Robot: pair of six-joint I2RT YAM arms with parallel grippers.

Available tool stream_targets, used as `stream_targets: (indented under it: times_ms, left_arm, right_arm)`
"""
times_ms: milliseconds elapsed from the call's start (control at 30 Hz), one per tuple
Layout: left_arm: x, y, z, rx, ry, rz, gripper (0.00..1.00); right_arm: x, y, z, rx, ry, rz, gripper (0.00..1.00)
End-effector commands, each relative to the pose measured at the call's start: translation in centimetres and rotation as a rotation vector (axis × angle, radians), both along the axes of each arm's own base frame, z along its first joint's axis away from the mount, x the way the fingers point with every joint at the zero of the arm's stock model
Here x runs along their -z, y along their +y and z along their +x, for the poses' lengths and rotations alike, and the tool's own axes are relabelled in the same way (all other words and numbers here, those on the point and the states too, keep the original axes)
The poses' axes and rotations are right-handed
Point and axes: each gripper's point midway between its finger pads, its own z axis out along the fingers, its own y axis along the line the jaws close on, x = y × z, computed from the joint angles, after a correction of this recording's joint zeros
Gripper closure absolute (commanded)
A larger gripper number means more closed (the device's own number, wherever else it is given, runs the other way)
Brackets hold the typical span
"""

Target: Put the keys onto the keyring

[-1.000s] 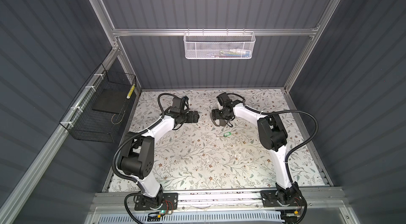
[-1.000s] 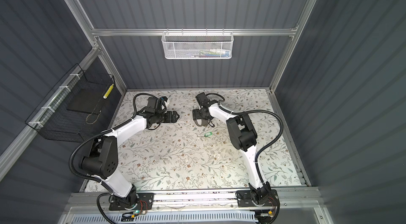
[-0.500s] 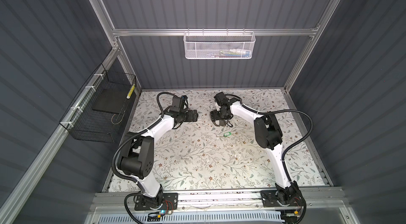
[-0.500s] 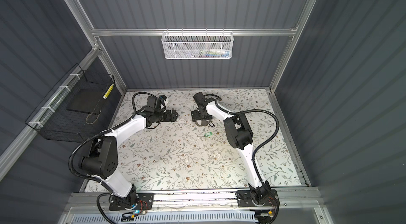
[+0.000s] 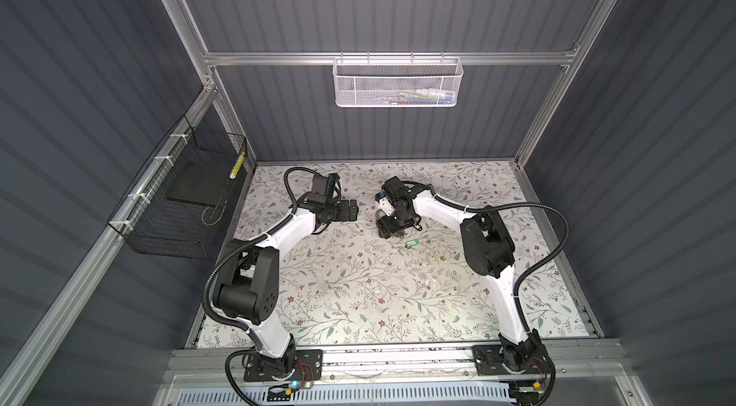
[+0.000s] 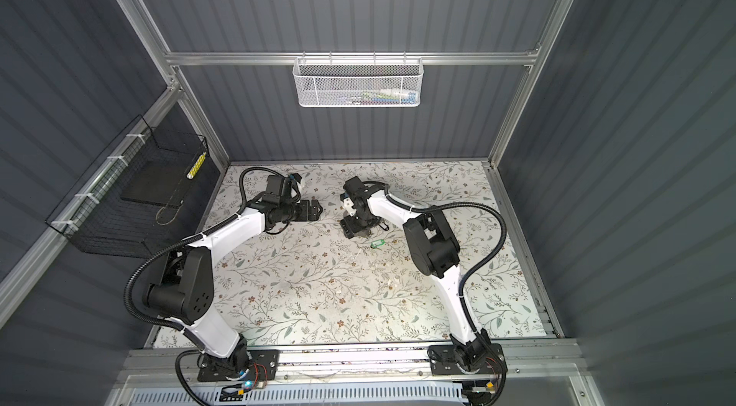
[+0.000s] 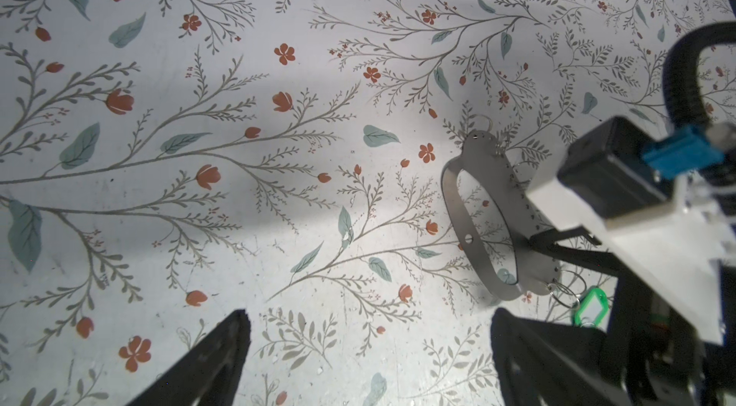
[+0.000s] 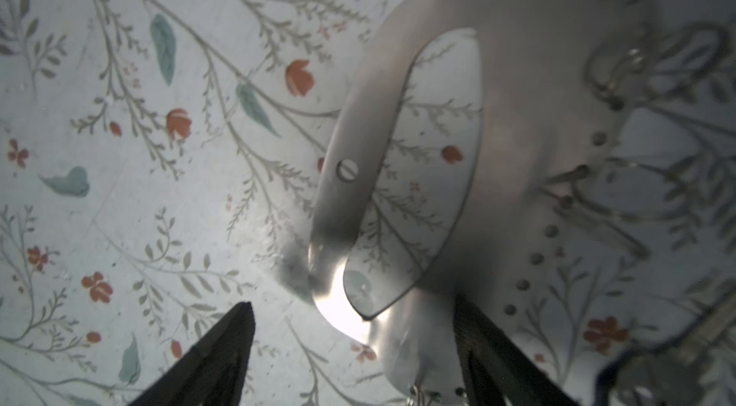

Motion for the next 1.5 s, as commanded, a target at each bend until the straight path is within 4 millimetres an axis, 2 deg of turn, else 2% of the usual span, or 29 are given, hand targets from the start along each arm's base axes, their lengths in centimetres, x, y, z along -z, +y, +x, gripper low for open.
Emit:
stream_targets:
  times_ms: [0, 133, 233, 300, 400, 633, 833, 1233, 1333, 1467]
  left_arm:
    - [-1.7, 0.4, 0.4, -0.001, -0.038, 0.014, 0.05]
    - [-2.7, 0.7, 0.4, -0.011, -0.060, 0.016, 0.05]
    - [-3.2, 1.1, 0.3, -0.023, -0.081, 0.029, 0.04]
    - [-3.4, 1.2, 0.4, -0.027, -0.090, 0.032, 0.04]
    - [-3.5, 1.3, 0.4, -0.029, -0.092, 0.035, 0.04]
    - [-3.9, 1.4, 0.3, -0.031, -0.104, 0.033, 0.04]
    - [-3.9, 1.3, 0.3, -0.028, -0.102, 0.029, 0.04]
    - [-3.5, 1.3, 0.4, -0.028, -0.093, 0.031, 0.04]
    - [-3.4, 1.3, 0.4, -0.028, -0.094, 0.034, 0.04]
    - [-3.3, 1.3, 0.4, -0.027, -0.090, 0.032, 0.03]
  right_arm:
    - [0.1, -0.7, -2.9, -0.091, 0.042, -0.033, 0.22]
    - [-3.4, -0.7, -1.9, -0.036, -0.111, 0.062, 0.21]
    - [-6.5, -0.3, -0.2, 0.021, -0.208, 0.141, 0.19]
    - [-7.6, -0.2, 1.2, 0.066, -0.234, 0.154, 0.18]
    - [-7.9, 0.0, 2.8, 0.106, -0.216, 0.164, 0.16]
    - [-6.1, -0.3, 6.1, 0.184, -0.195, 0.103, 0.12]
    - [-3.9, -1.3, 7.2, 0.199, -0.184, 0.013, 0.10]
    - [-0.3, -1.3, 6.6, 0.148, -0.091, -0.005, 0.08]
    - [0.1, -0.9, 6.1, 0.123, -0.056, 0.010, 0.08]
    - [0.3, 0.0, 4.3, 0.060, 0.014, 0.060, 0.10]
